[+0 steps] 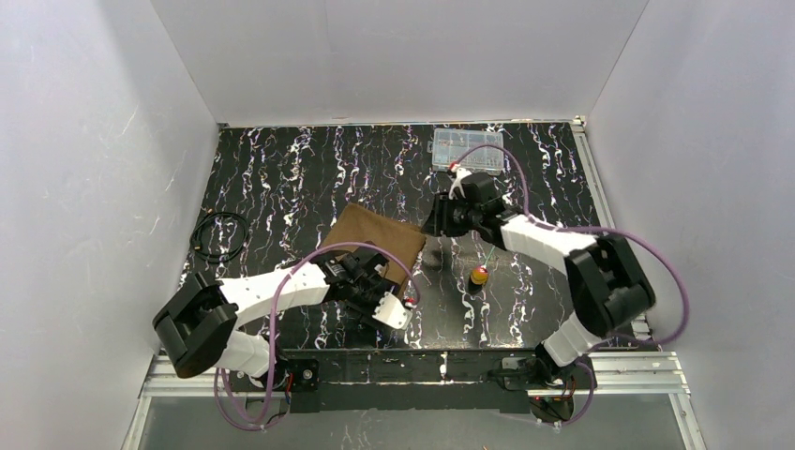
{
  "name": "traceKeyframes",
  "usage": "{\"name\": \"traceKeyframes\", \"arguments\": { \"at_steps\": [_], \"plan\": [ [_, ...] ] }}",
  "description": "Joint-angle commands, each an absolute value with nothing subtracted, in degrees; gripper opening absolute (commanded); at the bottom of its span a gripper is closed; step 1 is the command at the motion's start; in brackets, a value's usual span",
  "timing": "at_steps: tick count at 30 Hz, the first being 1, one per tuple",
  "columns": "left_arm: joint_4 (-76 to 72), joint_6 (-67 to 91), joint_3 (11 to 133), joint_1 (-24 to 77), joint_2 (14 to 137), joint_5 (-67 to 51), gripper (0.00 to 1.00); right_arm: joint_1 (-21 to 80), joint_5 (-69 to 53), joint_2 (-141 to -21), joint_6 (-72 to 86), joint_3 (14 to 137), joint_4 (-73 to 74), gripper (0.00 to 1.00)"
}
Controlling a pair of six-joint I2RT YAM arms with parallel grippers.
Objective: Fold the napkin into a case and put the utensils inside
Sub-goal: Smooth out the lower triangle-folded napkin at the center of the board.
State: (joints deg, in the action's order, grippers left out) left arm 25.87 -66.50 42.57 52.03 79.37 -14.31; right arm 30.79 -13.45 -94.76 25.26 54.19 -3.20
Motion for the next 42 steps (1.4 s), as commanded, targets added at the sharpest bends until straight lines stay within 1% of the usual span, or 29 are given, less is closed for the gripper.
{"name": "traceKeyframes", "arguments": {
  "at_steps": [1,3,6,10,12,18,21,28,35,42],
  "plan": [
    [20.99,-67.97,39.76,53.21,77.3,-12.17,0.53,30.65,-16.05,-84.96,28.99,47.49,-6.18,0.49],
    [19.64,-68.05,38.8,53.54,77.18,-11.58,0.52,31.05,-18.77,-82.12,31.72,43.59,-7.94,0.44],
    [14.12,-68.3,36.21,54.32,76.31,-9.22,0.47,34.3,-20.12,-80.7,34.1,39.7,-10.36,0.34],
    [5.01,-68.38,33.48,54.84,75.09,-5.53,0.28,39.45,-20.32,-82.46,36.19,37.26,-14.24,0.19],
    [3.48,-68.25,33.3,54.84,74.47,-5.0,0.21,40.96,-20.52,-83.86,37.67,36.17,-17.22,0.14],
    [4.01,-66.32,33.86,54.95,73.02,-5.3,0.19,44.78,-20.33,-86.58,40.18,34.74,-22.97,0.13],
    [4.58,-66.3,34.08,55.01,73.2,-5.28,0.2,45.48,-19.93,-87.03,41.31,33.73,-24.74,0.13],
    [5.36,-64.78,36.06,55.02,75.07,-5.37,0.25,45.43,-19.56,-88.15,40.96,32.69,-23.32,0.13],
    [4.86,-62.58,38.19,55.02,77.45,-4.9,0.23,45.35,-19.63,-90.48,39.56,32.7,-21.69,0.13],
    [5.01,-61.52,39.29,55.02,78.29,-5.38,0.22,45.41,-21.65,-91.47,39.86,32.55,-23.74,0.13]
  ]
}}
